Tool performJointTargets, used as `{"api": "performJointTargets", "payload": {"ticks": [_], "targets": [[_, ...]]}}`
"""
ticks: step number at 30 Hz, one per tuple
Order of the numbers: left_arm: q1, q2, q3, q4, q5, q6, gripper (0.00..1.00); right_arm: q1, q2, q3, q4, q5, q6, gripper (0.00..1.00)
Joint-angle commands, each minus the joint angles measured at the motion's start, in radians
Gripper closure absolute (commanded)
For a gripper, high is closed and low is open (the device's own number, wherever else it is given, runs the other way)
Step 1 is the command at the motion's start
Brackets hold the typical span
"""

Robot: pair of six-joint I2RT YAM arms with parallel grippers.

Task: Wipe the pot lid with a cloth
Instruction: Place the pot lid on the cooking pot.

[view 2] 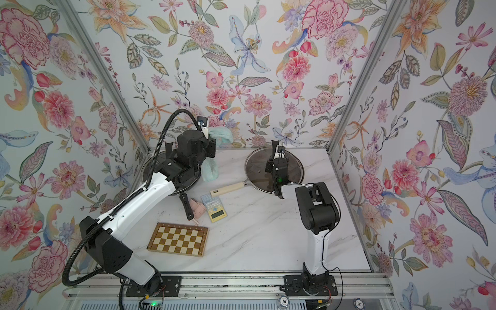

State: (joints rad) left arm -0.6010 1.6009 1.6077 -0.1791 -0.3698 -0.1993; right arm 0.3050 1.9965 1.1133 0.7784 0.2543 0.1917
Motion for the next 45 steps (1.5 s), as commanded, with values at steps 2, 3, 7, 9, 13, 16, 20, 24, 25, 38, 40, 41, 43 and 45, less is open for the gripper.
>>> {"api": "performJointTargets", "payload": {"ticks": [2, 3, 7, 9, 13, 16, 20, 24, 25, 38, 40, 41, 43, 45], "targets": [[0.002, 0.021, 0.011, 0.012, 0.018, -0.017, 1.0, -0.006, -0.067, 0.015, 0.013, 0.02, -0.055, 1.0], [0.002, 0.02, 0.008, 0.013, 0.017, -0.018, 1.0, -0.007, -0.067, 0.016, 0.007, 0.02, -0.058, 1.0], [0.003, 0.015, -0.001, 0.016, 0.017, -0.023, 1.0, -0.007, -0.074, 0.01, 0.002, 0.026, -0.061, 1.0], [0.001, 0.017, -0.003, 0.017, 0.018, -0.025, 1.0, -0.006, -0.082, 0.003, 0.001, 0.034, -0.061, 1.0], [-0.004, 0.024, -0.002, 0.019, 0.019, -0.028, 1.0, -0.007, -0.087, 0.009, -0.008, 0.034, -0.072, 1.0], [-0.006, 0.032, 0.005, 0.018, 0.021, -0.028, 1.0, -0.006, -0.084, 0.009, 0.001, 0.049, -0.085, 1.0], [-0.011, 0.039, 0.011, 0.017, 0.022, -0.03, 1.0, -0.009, -0.088, -0.017, 0.059, 0.095, -0.1, 1.0], [-0.015, 0.054, 0.023, 0.015, 0.025, -0.033, 1.0, -0.018, -0.084, -0.035, 0.088, 0.098, -0.084, 1.0], [-0.016, 0.059, 0.029, 0.015, 0.026, -0.032, 1.0, -0.017, -0.081, -0.038, 0.097, 0.101, -0.084, 1.0], [-0.025, 0.081, 0.065, 0.01, 0.023, -0.016, 1.0, -0.02, -0.069, -0.056, 0.099, -0.044, 0.005, 1.0], [-0.025, 0.078, 0.062, 0.016, 0.025, -0.004, 1.0, -0.024, -0.084, -0.057, 0.073, -0.056, 0.011, 0.95], [-0.026, 0.077, 0.061, 0.02, 0.028, 0.002, 1.0, -0.024, -0.089, -0.056, 0.056, -0.056, 0.005, 0.9], [-0.025, 0.073, 0.06, 0.033, 0.03, 0.01, 1.0, -0.026, -0.104, -0.067, 0.043, -0.052, 0.0, 0.78], [-0.025, 0.072, 0.06, 0.044, 0.035, 0.014, 1.0, -0.027, -0.121, -0.083, 0.044, -0.049, -0.001, 0.67]]}}
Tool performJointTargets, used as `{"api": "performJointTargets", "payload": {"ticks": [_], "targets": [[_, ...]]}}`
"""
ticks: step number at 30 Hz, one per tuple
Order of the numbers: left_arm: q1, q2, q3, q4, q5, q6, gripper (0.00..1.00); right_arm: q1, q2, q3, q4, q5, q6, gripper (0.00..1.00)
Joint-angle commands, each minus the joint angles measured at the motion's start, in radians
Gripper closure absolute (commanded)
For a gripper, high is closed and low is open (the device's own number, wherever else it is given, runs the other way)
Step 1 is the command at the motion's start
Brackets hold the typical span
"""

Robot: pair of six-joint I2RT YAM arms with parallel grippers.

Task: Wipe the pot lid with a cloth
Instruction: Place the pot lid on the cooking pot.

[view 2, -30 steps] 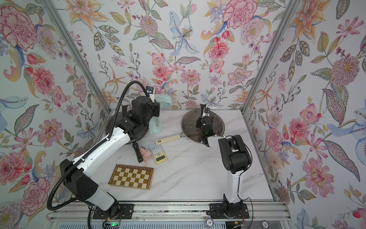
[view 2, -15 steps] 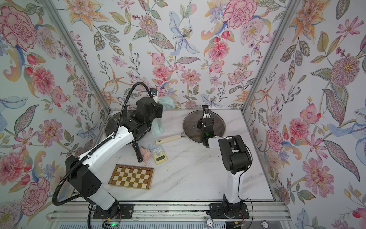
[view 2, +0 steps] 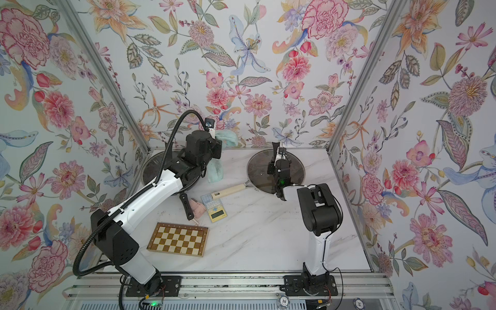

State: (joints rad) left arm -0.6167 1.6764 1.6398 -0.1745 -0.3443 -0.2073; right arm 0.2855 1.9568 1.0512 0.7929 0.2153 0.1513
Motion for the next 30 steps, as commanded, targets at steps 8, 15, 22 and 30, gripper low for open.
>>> {"api": "performJointTargets", "payload": {"ticks": [8, 15, 22, 30], "targets": [[-0.01, -0.013, 0.012, 0.074, 0.045, 0.027, 1.0, -0.016, -0.175, -0.061, 0.016, 0.018, 0.029, 0.12], [-0.011, -0.064, -0.059, 0.132, 0.103, 0.031, 1.0, -0.006, -0.374, 0.0, -0.292, -0.016, 0.004, 0.01], [-0.009, -0.137, -0.136, 0.207, 0.179, 0.052, 1.0, 0.135, -0.728, -0.103, -0.533, 0.005, 0.006, 0.01], [0.003, -0.124, -0.121, 0.219, 0.332, 0.023, 1.0, 0.418, -0.848, -0.085, -0.692, 0.034, 0.175, 0.01]]}}
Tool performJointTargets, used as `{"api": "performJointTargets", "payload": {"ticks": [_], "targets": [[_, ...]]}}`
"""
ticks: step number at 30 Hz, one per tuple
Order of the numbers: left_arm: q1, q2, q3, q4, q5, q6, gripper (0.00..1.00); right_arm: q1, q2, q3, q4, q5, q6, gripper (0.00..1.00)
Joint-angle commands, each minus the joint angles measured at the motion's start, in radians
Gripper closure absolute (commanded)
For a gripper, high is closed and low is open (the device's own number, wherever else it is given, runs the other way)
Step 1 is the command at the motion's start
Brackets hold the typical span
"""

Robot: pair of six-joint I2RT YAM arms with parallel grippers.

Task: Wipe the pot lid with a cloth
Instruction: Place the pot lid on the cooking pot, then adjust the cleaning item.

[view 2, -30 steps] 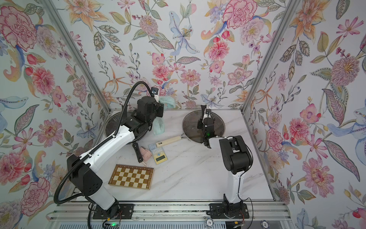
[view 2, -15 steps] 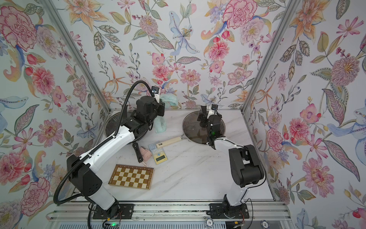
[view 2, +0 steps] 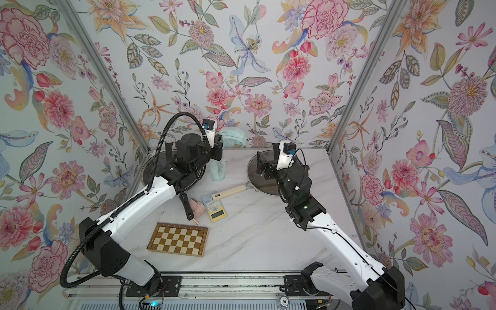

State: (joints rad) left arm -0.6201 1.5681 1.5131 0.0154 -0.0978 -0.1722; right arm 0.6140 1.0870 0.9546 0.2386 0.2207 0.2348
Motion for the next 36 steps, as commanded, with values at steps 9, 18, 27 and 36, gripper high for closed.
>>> {"api": "performJointTargets", "payload": {"ticks": [9, 18, 27, 36], "targets": [[0.015, -0.058, -0.037, 0.01, 0.222, -0.055, 1.0, 0.257, 0.033, -0.135, 0.196, -0.041, 0.272, 0.01], [0.05, -0.047, -0.013, -0.015, 0.478, -0.089, 1.0, 0.091, 0.053, -0.022, 0.061, -0.202, 0.204, 0.01], [0.065, 0.028, 0.104, -0.2, 0.609, -0.01, 1.0, -0.116, 0.063, 0.201, -0.07, -0.313, -0.138, 0.01], [0.078, 0.048, 0.169, -0.261, 0.724, 0.001, 1.0, -0.118, 0.179, 0.315, -0.132, -0.493, -0.266, 0.01]]}}
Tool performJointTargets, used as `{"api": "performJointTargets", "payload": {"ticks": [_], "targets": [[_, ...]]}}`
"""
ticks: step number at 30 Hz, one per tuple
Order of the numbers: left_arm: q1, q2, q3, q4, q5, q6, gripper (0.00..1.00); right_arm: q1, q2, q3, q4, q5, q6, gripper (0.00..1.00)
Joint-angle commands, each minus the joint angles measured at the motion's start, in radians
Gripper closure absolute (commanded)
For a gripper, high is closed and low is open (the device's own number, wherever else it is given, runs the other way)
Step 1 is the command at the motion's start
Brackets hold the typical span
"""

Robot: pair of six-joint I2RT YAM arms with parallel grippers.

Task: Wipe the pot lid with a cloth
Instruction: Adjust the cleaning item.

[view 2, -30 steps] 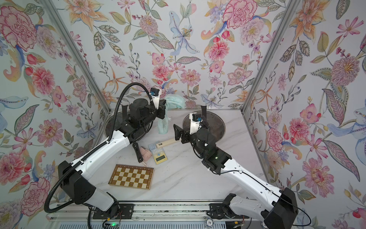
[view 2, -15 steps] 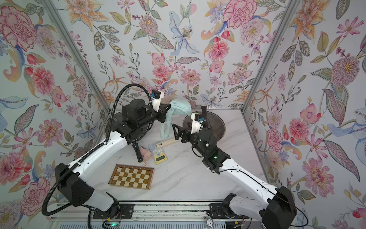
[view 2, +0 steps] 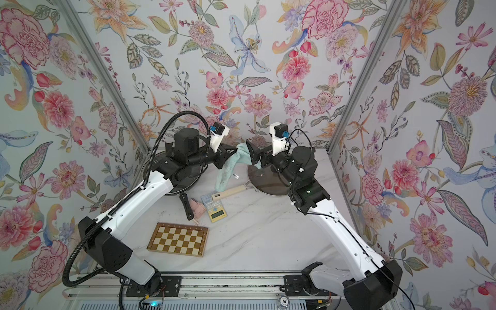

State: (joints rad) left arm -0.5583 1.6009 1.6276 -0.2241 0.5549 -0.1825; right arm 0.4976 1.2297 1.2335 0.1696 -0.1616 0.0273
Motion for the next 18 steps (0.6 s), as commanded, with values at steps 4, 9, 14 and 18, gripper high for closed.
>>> {"api": "performJointTargets", "payload": {"ticks": [4, 9, 14, 18], "targets": [[0.024, 0.023, 0.071, 0.011, 0.109, -0.017, 1.0, 0.007, 0.074, 0.059, -0.097, -0.184, -0.043, 0.01], [0.043, 0.029, 0.051, 0.137, 0.184, -0.111, 1.0, 0.036, 0.067, 0.009, -0.031, -0.205, 0.005, 0.0], [0.056, 0.05, 0.033, 0.325, 0.289, -0.259, 1.0, 0.109, 0.084, 0.002, -0.01, -0.187, 0.006, 0.0], [0.059, 0.049, 0.018, 0.418, 0.34, -0.339, 1.0, 0.184, 0.104, 0.01, 0.01, -0.074, -0.056, 0.0]]}}
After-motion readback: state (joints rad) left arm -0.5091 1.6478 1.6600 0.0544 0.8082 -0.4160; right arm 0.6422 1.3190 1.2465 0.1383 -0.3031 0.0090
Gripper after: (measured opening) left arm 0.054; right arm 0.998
